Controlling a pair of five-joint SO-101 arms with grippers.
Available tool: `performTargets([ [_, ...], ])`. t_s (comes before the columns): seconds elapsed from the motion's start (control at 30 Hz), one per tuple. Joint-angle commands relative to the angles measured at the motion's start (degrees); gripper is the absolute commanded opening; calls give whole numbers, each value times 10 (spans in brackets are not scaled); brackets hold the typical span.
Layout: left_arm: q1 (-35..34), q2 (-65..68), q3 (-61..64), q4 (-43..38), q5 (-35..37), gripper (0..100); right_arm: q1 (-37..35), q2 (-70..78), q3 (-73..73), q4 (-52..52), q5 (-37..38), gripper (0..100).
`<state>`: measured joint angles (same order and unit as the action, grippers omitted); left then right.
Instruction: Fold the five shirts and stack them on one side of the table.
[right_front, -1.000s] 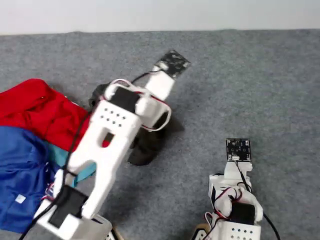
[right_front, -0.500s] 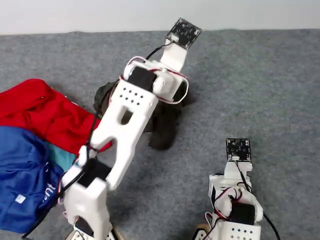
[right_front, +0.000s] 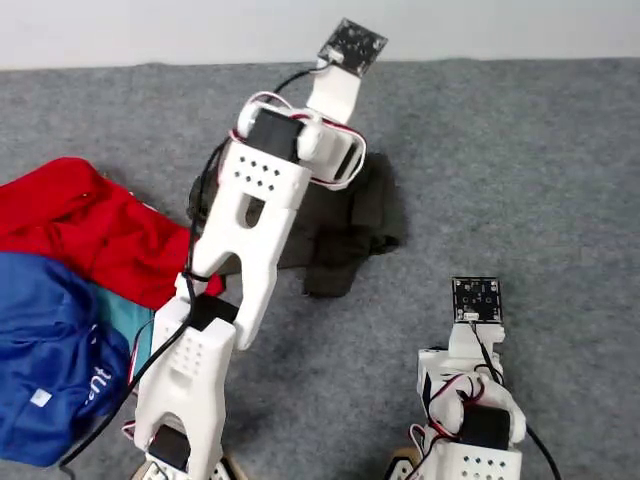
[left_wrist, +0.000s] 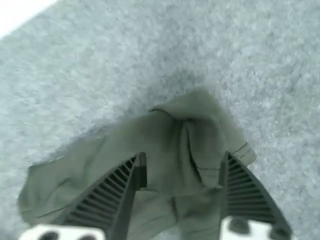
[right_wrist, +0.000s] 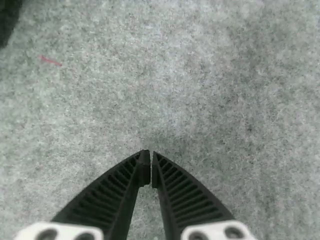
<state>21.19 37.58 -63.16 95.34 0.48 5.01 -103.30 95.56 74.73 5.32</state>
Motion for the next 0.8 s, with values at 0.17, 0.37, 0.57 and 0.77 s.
performTargets([
  [0.17,-84,-48,-91,53,-9,243,-4,-4,9,1,6,26],
  [0.37,-153,-159,131,53,-81,242,-4,-4,9,1,6,26],
  [0.57,-180,-297,401,51,-164,240,-4,-4,9,1,6,26],
  [0.77,-217,-333,546,17,-185,182,-4,-4,9,1,6,26],
])
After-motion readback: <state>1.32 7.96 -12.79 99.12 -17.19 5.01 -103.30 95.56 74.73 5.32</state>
